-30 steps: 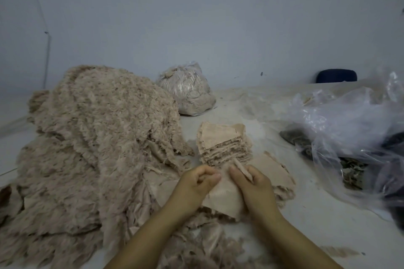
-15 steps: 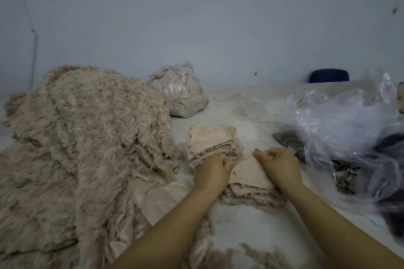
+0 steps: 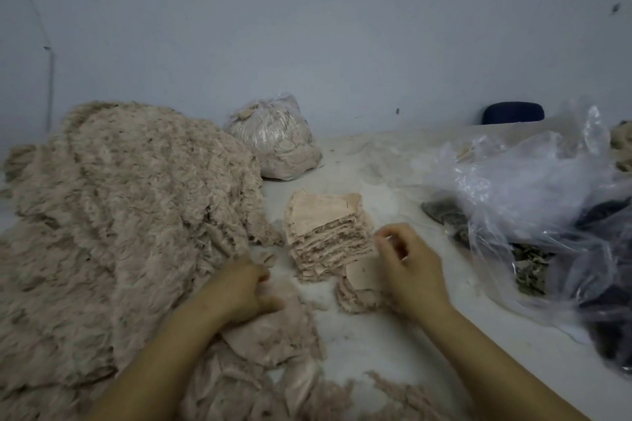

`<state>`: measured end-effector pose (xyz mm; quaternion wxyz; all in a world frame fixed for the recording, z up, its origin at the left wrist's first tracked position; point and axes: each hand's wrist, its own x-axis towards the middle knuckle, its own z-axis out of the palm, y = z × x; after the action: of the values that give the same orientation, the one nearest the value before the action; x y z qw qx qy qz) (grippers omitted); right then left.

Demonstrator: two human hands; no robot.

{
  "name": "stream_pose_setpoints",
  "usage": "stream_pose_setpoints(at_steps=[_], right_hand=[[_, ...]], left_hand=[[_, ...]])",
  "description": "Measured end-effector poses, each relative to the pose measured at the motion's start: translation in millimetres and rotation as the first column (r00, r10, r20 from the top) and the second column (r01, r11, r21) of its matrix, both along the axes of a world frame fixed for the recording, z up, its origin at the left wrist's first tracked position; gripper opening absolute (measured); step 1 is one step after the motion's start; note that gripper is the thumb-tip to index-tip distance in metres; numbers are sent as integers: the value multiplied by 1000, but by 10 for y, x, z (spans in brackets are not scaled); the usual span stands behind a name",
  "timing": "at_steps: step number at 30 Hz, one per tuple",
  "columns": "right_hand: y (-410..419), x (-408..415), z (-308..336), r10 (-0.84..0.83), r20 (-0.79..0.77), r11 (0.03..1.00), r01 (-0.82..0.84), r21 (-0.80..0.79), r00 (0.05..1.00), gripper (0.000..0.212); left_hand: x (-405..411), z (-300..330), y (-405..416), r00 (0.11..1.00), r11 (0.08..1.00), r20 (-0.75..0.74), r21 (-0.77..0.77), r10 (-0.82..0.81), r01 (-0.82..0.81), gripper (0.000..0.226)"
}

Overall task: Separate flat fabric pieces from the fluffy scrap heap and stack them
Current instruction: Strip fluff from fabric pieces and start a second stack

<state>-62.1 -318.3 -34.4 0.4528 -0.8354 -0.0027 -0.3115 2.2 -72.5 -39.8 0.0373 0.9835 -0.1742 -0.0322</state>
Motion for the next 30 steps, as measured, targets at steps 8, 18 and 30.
stream_pose_setpoints(at_steps=[8,18,30], right_hand=[[596,-132,-329,359,-415,914,-406,-27,836,51],[669,-120,-311,421,-136,769,-274,578,897,22],[603,-151,-233,388,-203,773,-199,602,899,29]], left_hand=[[-158,-72,21,984,857,113,-486,-135,173,25],[-118,-203,2,984,599,177,-791,30,124,42],[-284,-236,-221,991,384,18,-921,-130,67,46]])
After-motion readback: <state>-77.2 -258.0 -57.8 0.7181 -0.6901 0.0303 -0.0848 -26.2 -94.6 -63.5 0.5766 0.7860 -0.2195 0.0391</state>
